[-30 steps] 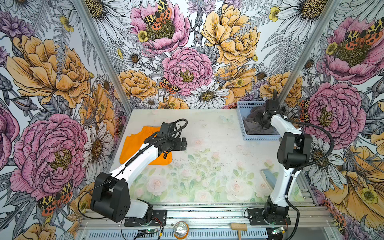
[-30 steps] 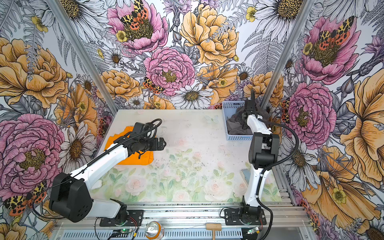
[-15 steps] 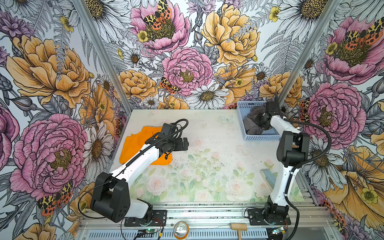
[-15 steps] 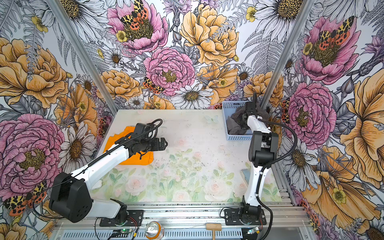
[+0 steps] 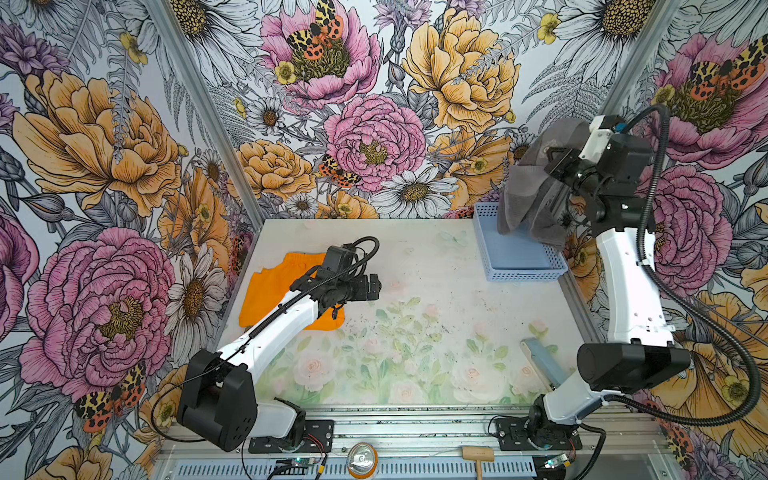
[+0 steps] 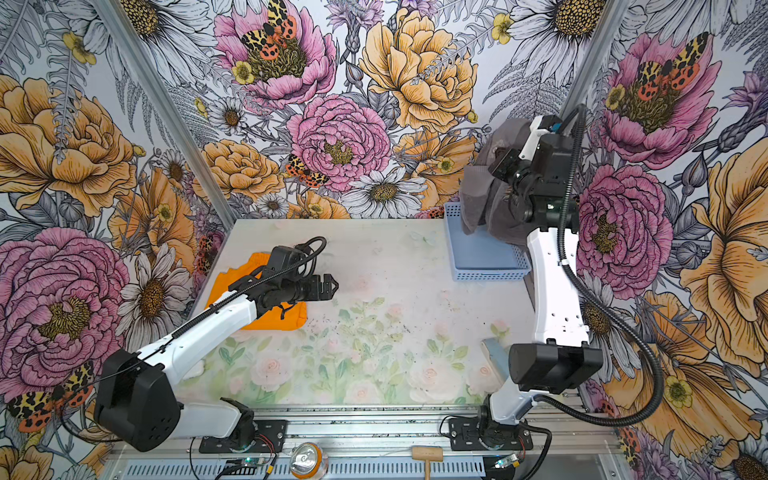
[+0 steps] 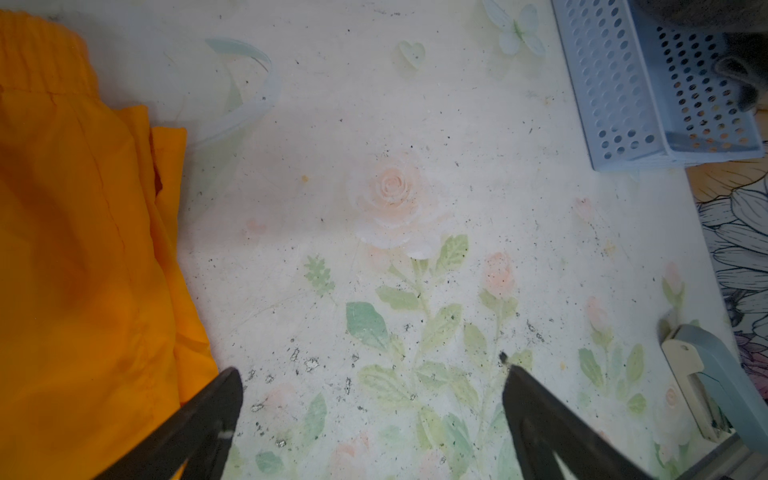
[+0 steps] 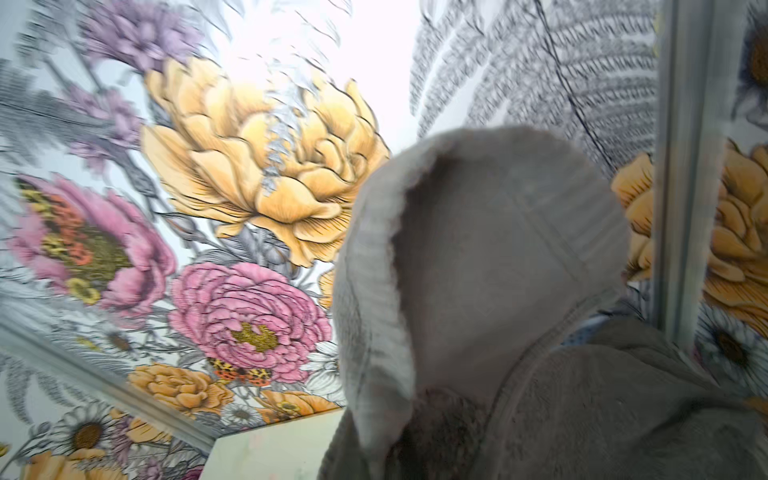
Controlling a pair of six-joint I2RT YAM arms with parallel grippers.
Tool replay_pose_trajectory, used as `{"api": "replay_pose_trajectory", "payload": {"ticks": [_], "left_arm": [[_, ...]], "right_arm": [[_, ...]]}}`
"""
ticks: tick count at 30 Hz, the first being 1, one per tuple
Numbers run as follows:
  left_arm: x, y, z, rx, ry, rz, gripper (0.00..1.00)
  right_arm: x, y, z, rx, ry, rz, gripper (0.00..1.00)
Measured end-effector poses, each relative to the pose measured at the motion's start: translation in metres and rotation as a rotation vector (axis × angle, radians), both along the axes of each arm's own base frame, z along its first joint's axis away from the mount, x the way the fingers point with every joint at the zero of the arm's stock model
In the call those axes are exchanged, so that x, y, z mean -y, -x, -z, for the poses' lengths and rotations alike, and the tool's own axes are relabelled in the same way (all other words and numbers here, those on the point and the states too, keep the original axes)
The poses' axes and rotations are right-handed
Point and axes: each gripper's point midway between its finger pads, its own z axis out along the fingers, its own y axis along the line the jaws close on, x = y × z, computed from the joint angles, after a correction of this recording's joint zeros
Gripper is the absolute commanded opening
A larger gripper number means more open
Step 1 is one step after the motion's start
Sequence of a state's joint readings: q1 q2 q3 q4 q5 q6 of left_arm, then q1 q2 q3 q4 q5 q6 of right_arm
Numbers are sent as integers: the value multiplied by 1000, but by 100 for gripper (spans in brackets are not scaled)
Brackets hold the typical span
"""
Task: Fold and stack the mixed laundry pile
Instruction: 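Grasp the grey towel in the basket with the right gripper and lift it, then lower the grey towel onto the table center with the right gripper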
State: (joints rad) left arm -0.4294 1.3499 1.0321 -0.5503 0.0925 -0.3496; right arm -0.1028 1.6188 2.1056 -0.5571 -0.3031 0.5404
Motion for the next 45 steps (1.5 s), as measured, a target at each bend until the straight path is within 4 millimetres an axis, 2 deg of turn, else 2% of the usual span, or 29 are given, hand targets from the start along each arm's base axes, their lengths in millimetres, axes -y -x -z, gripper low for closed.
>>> {"api": "replay_pose_trajectory", "payload": {"ticks": [3, 6, 10, 15, 17, 19, 24, 30, 32, 35, 38, 40, 45], "left_arm": [[-2, 4, -8, 29, 20, -8, 99], [-4, 8, -11, 45, 31, -14, 99], [-8, 11, -9, 49, 28, -25, 99], [-8, 11, -6, 46, 34, -37, 99], [-8, 11, -6, 48, 38, -39, 99], [-8, 10, -7, 52, 44, -44, 99], [-9, 9, -7, 60, 40, -52, 99], [-14, 11, -10, 81, 37, -66, 99], [-16, 12, -11, 89, 37, -73, 99], [-19, 15, -10, 89, 40, -84, 99], [-21, 17, -7, 82, 42, -93, 99], [-22, 18, -3, 75, 39, -94, 99], [-17, 21, 4, 49, 44, -70, 99]], "right_arm": [[-27, 27, -46, 101, 10, -92, 0], [-58, 55, -81, 178, 16, -196, 0], [-97, 103, -127, 303, 25, -343, 0], [-119, 161, -179, 472, 27, -466, 0], [-120, 174, -189, 508, 23, -487, 0], [-124, 179, -191, 513, 14, -511, 0], [-145, 168, -183, 477, -37, -608, 0], [-177, 142, -158, 378, -92, -728, 0], [-183, 130, -144, 336, -95, -738, 0], [-182, 103, -110, 237, -97, -705, 0], [-180, 67, -58, 102, -103, -648, 0], [-181, 40, -13, -5, -109, -608, 0], [-180, -22, 133, -331, -110, -475, 0]]}}
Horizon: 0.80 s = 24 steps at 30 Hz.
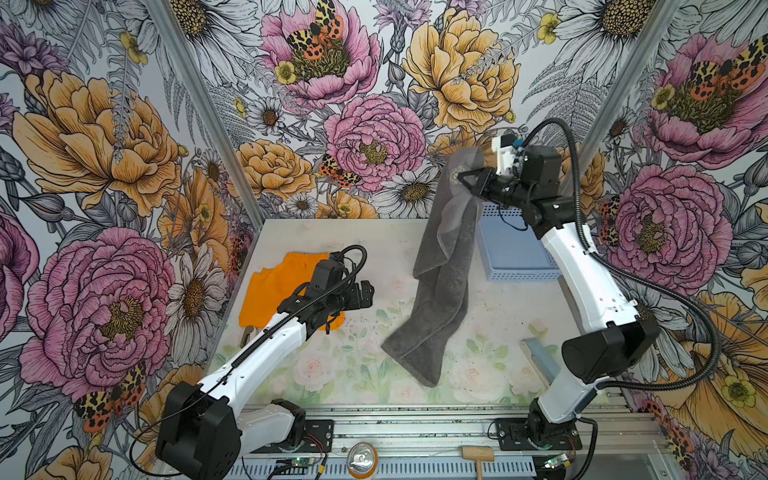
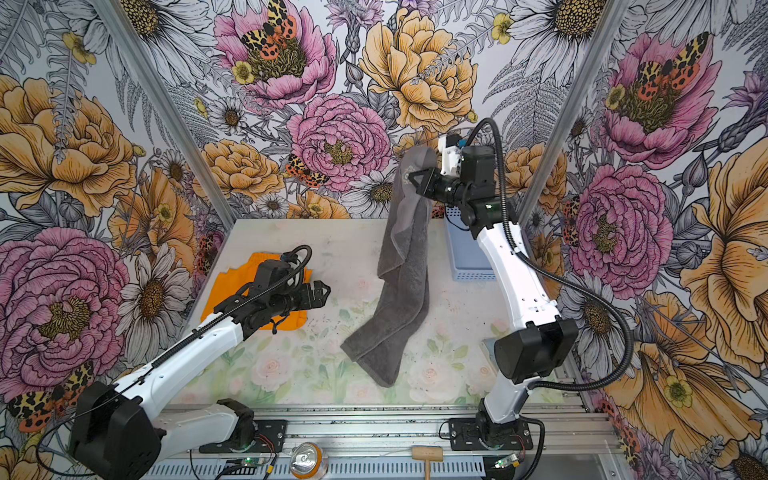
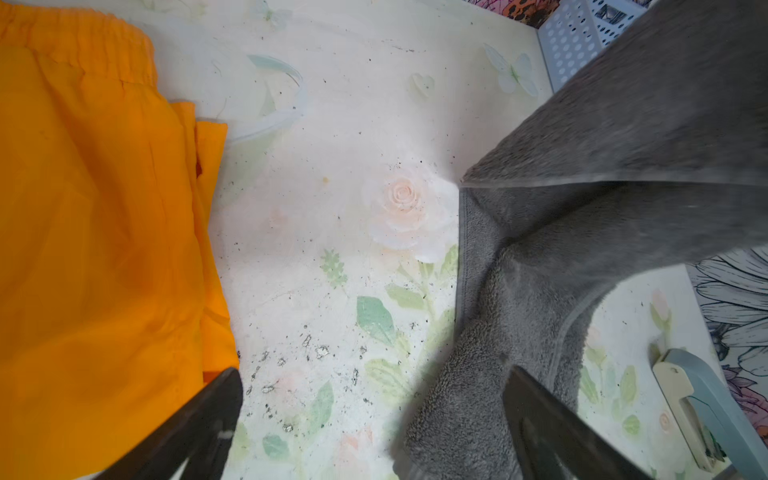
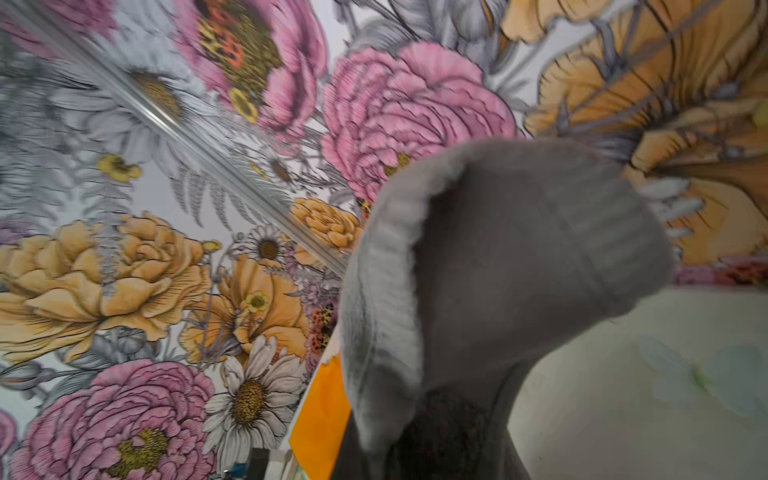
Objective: Fold and stack the mixed laundry pile
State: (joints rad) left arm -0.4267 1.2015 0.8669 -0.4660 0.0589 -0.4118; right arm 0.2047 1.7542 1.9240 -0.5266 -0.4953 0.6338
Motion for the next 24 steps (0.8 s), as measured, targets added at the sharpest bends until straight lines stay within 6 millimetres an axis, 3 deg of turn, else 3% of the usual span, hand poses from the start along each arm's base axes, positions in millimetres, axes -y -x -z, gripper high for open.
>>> {"api": "replay_pose_trajectory", "payload": {"ticks": [3, 5, 6, 9, 16, 24], "left_arm": [[13, 6, 11, -37, 2, 54, 99], [28, 14, 20, -65, -1, 116, 98], [37, 20, 25, -78, -6, 153, 97], [64, 41, 35, -104, -27, 268, 95], [112, 102, 55, -150, -157, 513, 87], [130, 140, 83, -177, -333, 650, 77]], "right_arm": [[2, -26, 81, -160, 62, 55, 4], [4, -38, 123, -236, 98, 80, 28], [5, -42, 138, -264, 113, 90, 36], [11, -49, 170, -314, 169, 117, 49], [35, -36, 180, -338, 284, 201, 59], [56, 53, 176, -368, 343, 212, 60]]}}
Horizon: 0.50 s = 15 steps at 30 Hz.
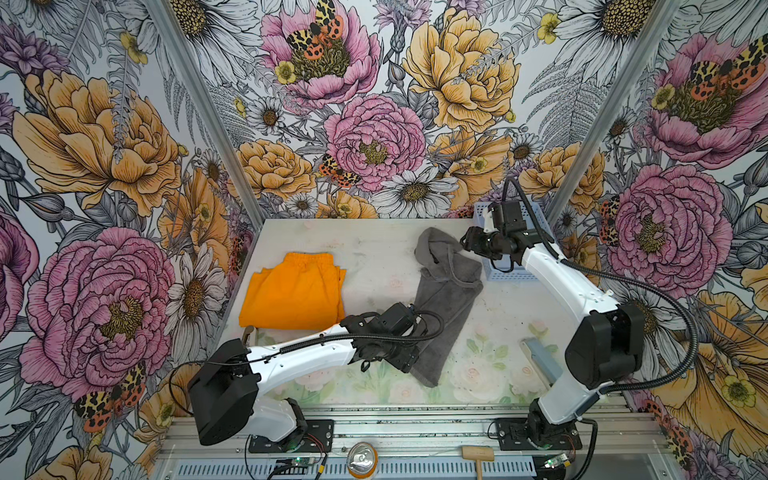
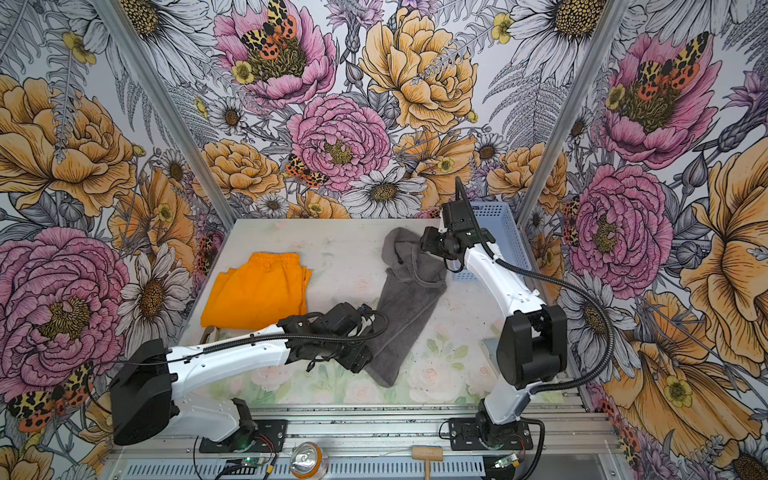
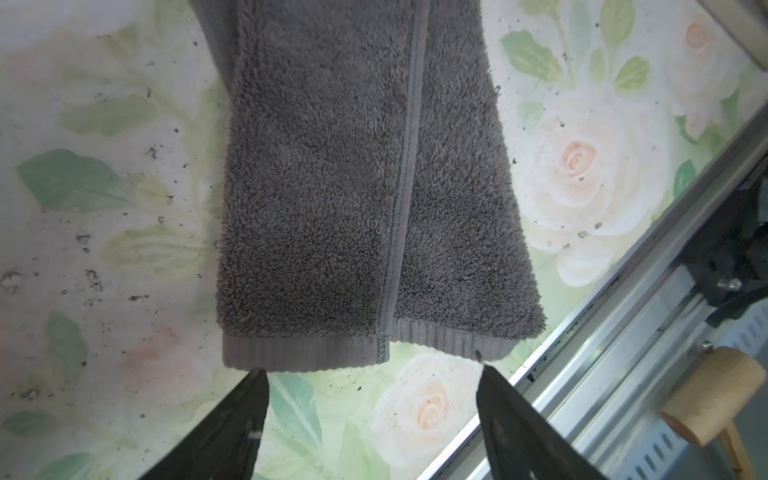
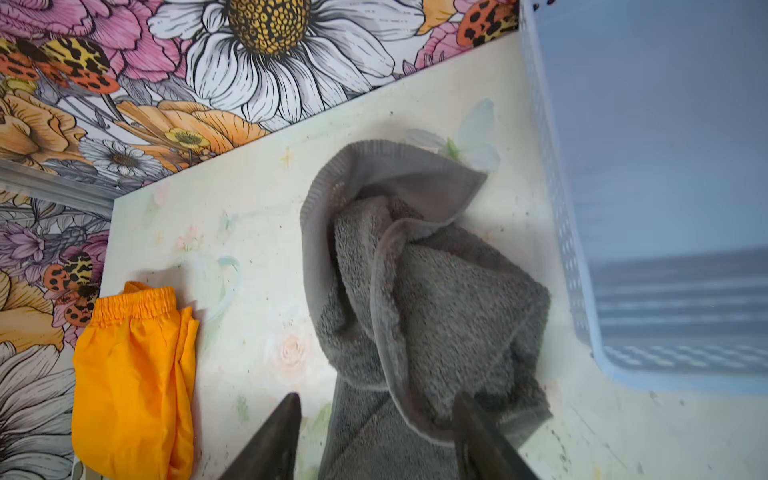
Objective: Fold and stack the mixed laundry pile
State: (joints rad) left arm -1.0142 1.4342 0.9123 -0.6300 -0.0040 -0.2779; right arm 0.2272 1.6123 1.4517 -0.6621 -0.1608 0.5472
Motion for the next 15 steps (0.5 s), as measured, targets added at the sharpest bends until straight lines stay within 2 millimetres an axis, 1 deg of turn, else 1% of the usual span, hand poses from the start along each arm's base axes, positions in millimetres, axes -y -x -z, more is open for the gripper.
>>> {"api": "replay_pose_trajectory", "payload": {"ticks": [4, 7, 11, 15], "left_arm": [[-1, 8, 27, -13, -126, 44, 73], [-2, 8, 39, -11, -186, 58, 68], [-1, 2, 43, 8, -220, 65, 63], [-2, 1, 47, 9, -242, 71, 53]], "right_arm": [[2, 35, 1, -6, 0, -13, 60], [4, 54, 6, -17, 0, -16, 60], [7, 67, 9, -24, -3, -10, 60], [8, 69, 6, -18, -10, -6, 60]]}}
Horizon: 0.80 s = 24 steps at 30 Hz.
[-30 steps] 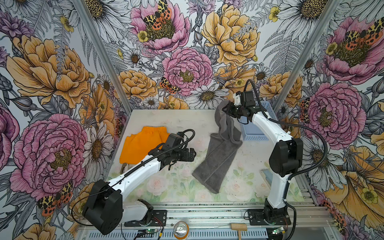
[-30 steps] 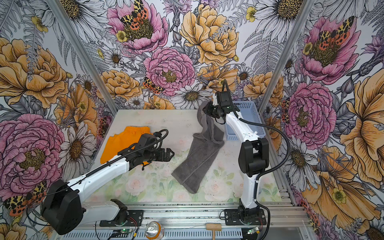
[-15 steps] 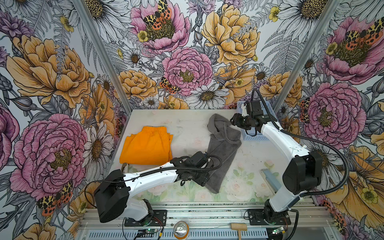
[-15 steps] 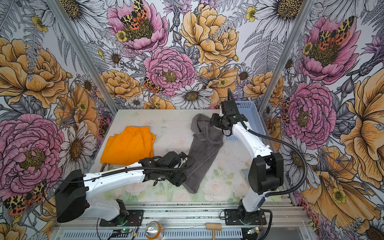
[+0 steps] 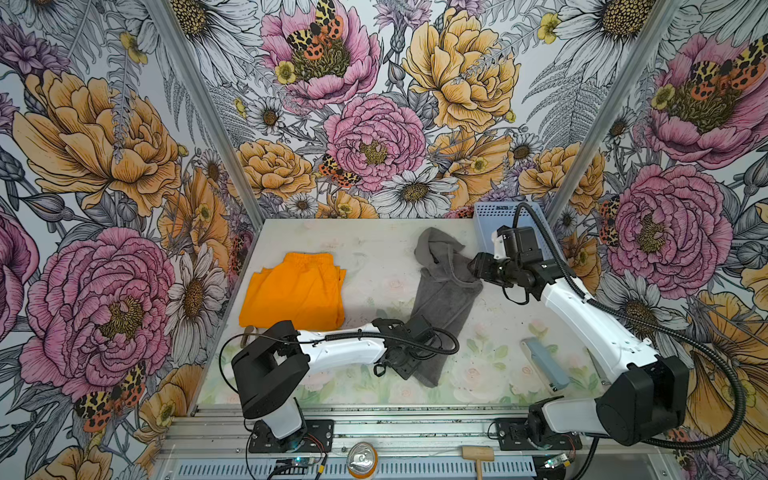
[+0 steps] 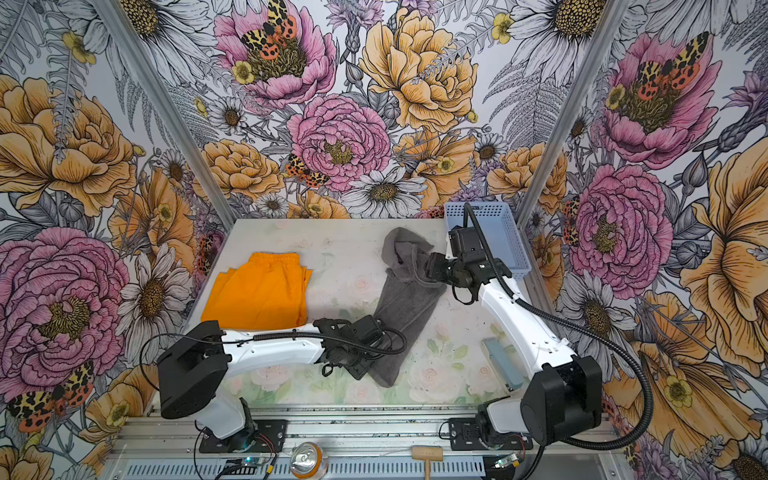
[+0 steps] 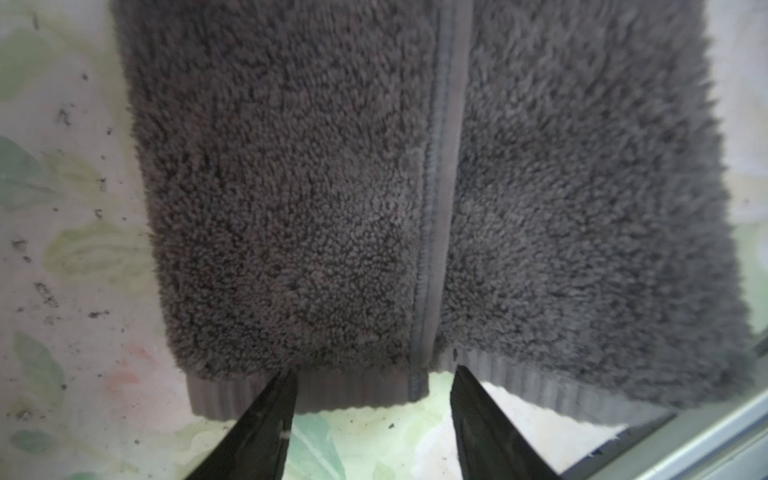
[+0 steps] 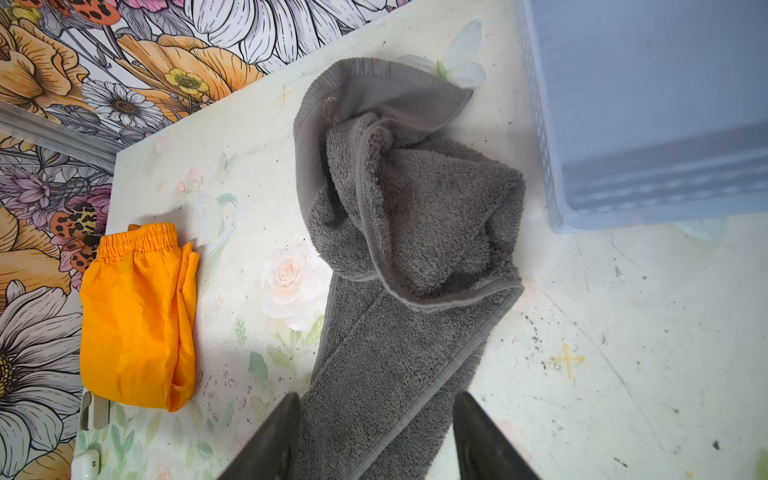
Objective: Fold and stack the mixed laundry pile
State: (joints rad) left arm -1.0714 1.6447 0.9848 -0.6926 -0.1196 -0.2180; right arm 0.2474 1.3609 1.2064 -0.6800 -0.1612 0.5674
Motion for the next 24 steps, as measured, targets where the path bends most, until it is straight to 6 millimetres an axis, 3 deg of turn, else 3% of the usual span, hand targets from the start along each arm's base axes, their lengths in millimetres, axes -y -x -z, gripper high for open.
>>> {"api": "replay_pose_trajectory", "payload": {"ticks": [12, 15, 19, 24], "left_arm": [[-4, -3, 6, -1, -23, -1, 20], [-7, -7, 6, 0, -24, -12, 16], [-12, -11, -1, 6, -2, -36, 0], [-15, -22, -20, 21, 65, -73, 0]], "right_arm": [[0, 0, -1, 2, -1, 0, 61], [0, 0, -1, 2, -1, 0, 61], [0, 0, -1, -2, -9, 7, 61], [-2, 5, 7, -14, -28, 8, 61]]}}
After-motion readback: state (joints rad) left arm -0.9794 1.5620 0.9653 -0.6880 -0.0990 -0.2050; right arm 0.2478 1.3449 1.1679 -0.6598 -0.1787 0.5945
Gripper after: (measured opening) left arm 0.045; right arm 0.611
